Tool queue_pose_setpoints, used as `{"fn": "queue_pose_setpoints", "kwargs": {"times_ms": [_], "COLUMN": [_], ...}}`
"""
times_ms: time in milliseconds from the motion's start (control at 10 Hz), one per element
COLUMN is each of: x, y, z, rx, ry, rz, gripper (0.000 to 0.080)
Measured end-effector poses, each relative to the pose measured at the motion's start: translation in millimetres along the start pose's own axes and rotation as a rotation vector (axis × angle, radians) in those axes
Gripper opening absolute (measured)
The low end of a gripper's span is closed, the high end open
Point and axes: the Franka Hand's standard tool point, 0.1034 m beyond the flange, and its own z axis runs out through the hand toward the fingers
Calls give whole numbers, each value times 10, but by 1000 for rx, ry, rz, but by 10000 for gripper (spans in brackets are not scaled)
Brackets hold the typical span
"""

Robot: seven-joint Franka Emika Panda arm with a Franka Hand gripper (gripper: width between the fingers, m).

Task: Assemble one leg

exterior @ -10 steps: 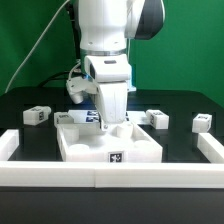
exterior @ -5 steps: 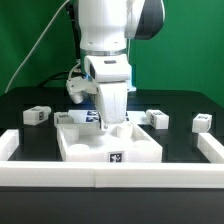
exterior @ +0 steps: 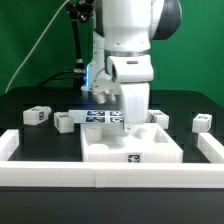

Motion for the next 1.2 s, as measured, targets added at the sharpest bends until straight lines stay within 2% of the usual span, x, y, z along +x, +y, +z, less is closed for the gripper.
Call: {"fn": "queue_pose_setpoints", "kwargs": {"times_ms": [200, 500, 700, 1000, 1100, 1200], "x": [199, 477, 631, 639, 635, 633], "y": [89, 362, 469, 469, 468, 468], "z": [6, -5, -5, -4, -2, -1], "rx": [-9, -34, -43, -40, -39, -39], "ry": [8, 22, 28, 27, 27, 27], "rz": [26, 57, 73, 93, 94, 94], "gripper": [61, 61, 61, 61, 121, 121]}}
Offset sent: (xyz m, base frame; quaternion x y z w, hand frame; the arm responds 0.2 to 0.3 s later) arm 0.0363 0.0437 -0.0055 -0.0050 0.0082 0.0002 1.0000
